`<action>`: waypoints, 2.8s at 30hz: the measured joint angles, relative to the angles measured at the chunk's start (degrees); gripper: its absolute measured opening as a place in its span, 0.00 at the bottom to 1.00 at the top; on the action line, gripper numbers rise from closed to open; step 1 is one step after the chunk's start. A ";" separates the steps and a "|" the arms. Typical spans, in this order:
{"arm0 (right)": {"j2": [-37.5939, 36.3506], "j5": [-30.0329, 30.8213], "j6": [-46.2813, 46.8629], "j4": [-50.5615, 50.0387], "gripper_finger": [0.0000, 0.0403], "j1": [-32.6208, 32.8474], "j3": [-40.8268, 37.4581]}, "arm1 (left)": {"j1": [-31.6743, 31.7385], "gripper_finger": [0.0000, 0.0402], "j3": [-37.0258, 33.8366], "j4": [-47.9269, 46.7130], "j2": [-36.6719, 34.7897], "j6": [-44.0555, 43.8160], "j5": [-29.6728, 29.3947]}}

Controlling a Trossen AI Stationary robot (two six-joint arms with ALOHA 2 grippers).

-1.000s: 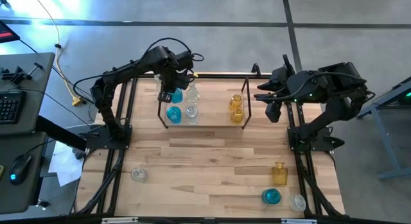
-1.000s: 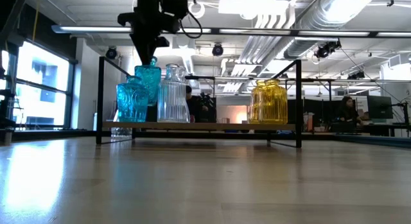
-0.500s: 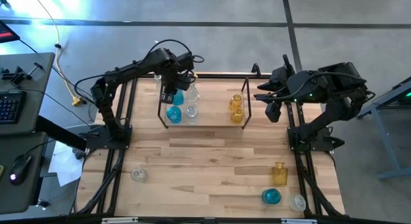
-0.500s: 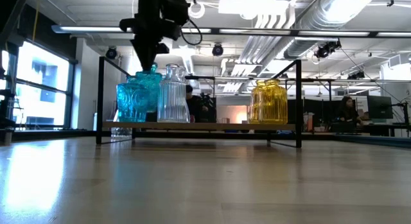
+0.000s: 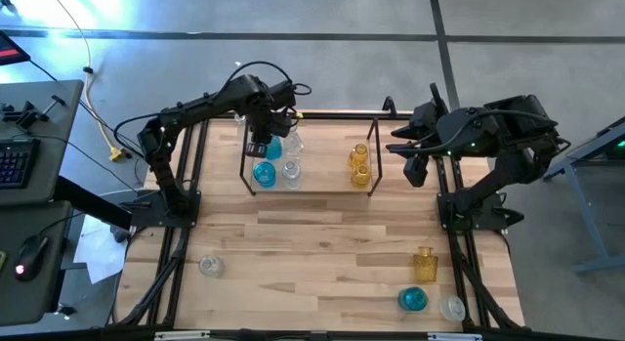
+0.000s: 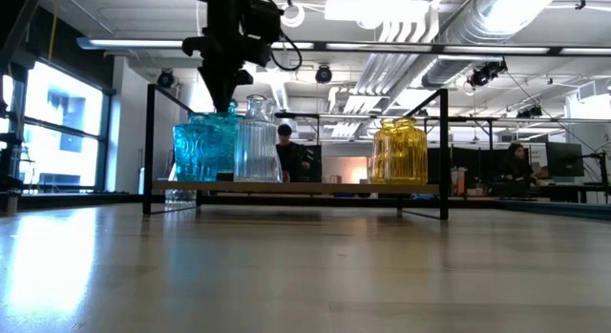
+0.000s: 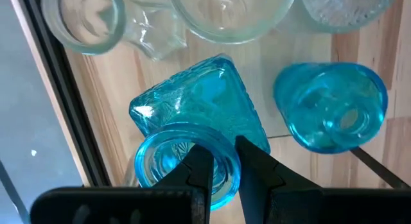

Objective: Sort vases onto shelf
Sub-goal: Put the blue vase on the shelf aligned with the other blue vase

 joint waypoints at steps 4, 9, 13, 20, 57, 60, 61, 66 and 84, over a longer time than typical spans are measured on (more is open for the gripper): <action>0.00 0.00 0.00 -0.02 0.34 0.65 0.00 | 0.37 0.09 0.00 -0.82 0.00 -0.12 -0.07; 0.00 0.22 0.12 -0.02 0.34 1.61 0.00 | 0.66 0.09 0.00 -0.74 0.00 -0.19 -0.04; 0.00 0.58 0.22 -0.02 0.34 1.91 0.00 | 0.81 0.09 0.00 -0.71 0.00 -1.12 -0.01; 0.00 0.66 0.22 -0.02 0.34 1.91 0.00 | 1.45 0.09 0.00 -0.72 0.00 -2.10 0.47; -0.12 0.68 0.37 0.26 0.34 1.91 -0.02 | 1.16 0.09 -6.01 1.54 -0.35 -4.44 2.58; -0.27 0.72 0.16 0.24 0.34 1.91 -0.02 | 1.16 0.09 -6.01 1.26 -0.33 -4.46 2.60; -0.28 0.72 0.09 0.24 0.34 1.91 -0.02 | 1.16 0.09 -6.01 1.20 -0.33 -4.46 2.60; -0.35 0.73 -0.02 0.24 0.34 1.91 -0.02 | 0.72 0.11 -6.05 0.67 -0.29 -5.30 3.18; -0.35 0.74 -0.63 0.26 0.34 1.91 -0.02 | -0.28 0.23 -6.29 -1.03 -1.16 -6.62 1.41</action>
